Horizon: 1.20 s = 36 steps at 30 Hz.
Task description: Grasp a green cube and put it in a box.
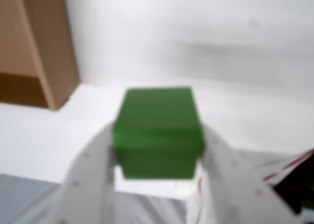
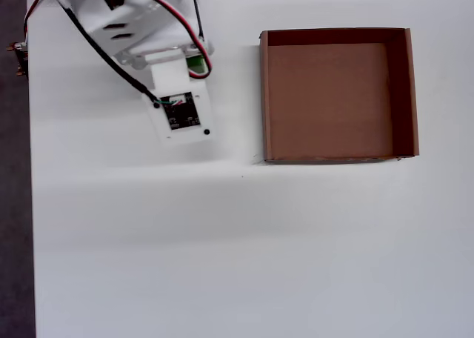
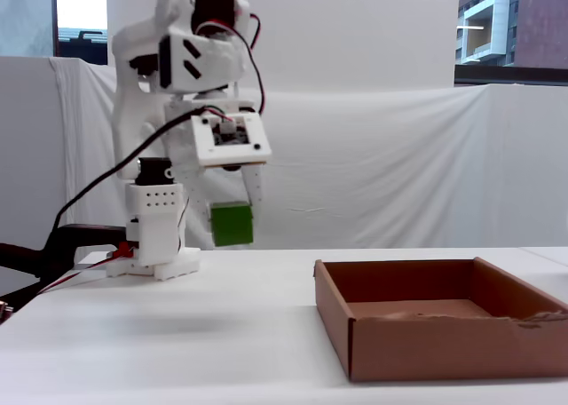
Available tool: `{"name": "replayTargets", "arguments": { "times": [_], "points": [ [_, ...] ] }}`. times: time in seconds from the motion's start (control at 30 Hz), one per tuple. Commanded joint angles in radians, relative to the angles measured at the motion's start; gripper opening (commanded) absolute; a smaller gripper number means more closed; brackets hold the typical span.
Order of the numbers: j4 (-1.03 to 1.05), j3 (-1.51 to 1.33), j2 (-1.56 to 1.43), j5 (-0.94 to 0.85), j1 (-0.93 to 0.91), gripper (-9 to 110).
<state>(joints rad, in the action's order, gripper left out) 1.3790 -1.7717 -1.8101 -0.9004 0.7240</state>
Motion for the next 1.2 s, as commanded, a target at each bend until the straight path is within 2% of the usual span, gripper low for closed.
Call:
{"name": "replayTargets", "arguments": {
  "times": [0.0,0.3,0.67,1.17],
  "points": [
    [0.018,0.061,-0.058,0.015,0.069,15],
    [0.080,0.164,-0.029,0.038,0.146,15],
    [0.055,0.344,0.181,0.038,0.121,15],
    [0.098,0.588,0.400,0.038,0.216,15]
  ]
}}
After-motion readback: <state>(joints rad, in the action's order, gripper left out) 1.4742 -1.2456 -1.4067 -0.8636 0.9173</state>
